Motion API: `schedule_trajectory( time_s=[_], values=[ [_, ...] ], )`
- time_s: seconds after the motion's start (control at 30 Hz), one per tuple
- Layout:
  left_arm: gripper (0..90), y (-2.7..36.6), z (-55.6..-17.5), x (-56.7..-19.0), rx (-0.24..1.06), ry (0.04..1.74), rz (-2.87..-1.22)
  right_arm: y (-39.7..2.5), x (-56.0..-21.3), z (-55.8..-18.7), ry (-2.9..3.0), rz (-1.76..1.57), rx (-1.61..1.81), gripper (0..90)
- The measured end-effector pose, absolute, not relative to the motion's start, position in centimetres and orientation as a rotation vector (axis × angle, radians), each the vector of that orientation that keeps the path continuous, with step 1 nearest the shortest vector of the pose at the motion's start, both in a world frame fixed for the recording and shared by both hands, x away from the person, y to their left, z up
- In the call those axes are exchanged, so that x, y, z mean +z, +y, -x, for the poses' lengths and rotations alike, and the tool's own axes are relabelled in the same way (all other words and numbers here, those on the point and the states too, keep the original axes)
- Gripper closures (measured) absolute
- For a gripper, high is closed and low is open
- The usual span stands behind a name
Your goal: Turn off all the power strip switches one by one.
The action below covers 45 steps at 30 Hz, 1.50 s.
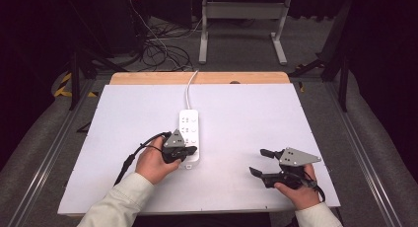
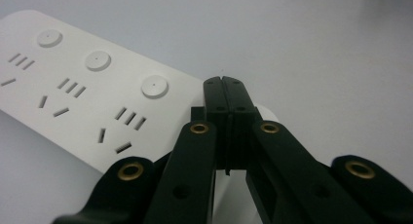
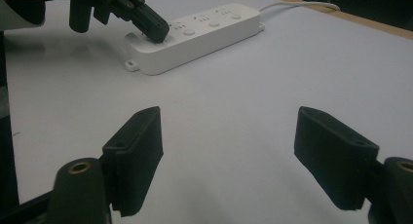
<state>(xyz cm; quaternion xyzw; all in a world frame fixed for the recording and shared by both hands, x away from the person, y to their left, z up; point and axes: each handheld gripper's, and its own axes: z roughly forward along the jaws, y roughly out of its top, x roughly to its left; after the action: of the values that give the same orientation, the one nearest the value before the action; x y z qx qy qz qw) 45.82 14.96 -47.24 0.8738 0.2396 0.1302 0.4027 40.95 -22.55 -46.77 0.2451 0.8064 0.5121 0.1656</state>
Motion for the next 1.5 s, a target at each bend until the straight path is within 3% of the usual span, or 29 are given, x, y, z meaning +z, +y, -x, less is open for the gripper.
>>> schedule_trajectory(
  time_s=[0.3,0.77,0.8,0.83,0.87,0.97,1.07,1.23,1.5],
  values=[
    [90.0,14.9,-45.7,-47.4,0.348,0.604,-2.186,-22.5,-46.8,-40.9,2.297,-0.701,1.460,26.9],
    [90.0,16.4,-43.5,-43.7,0.340,0.560,-2.064,-22.7,-46.7,-41.0,2.283,-0.702,1.470,26.8],
    [84.9,16.7,-43.3,-43.5,0.339,0.577,-2.048,-22.7,-46.7,-40.9,2.282,-0.703,1.472,26.8],
    [62.5,16.9,-43.2,-43.3,0.361,0.575,-2.016,-22.7,-46.6,-40.9,2.281,-0.704,1.472,26.8],
    [50.9,17.3,-43.0,-43.1,0.377,0.567,-1.998,-22.7,-46.6,-40.9,2.281,-0.703,1.472,26.7],
    [48.3,18.7,-42.2,-42.5,0.372,0.579,-1.956,-22.8,-46.7,-40.9,2.279,-0.705,1.472,26.3],
    [38.0,20.0,-41.4,-42.2,0.397,0.573,-1.937,-22.8,-46.6,-40.9,2.278,-0.699,1.471,25.8],
    [30.5,22.0,-40.2,-42.6,0.413,0.565,-1.910,-22.8,-46.6,-40.8,2.276,-0.704,1.473,25.0],
    [30.1,25.2,-38.8,-44.3,0.394,0.645,-1.899,-23.0,-46.6,-40.8,2.269,-0.708,1.473,24.0]
  ],
)
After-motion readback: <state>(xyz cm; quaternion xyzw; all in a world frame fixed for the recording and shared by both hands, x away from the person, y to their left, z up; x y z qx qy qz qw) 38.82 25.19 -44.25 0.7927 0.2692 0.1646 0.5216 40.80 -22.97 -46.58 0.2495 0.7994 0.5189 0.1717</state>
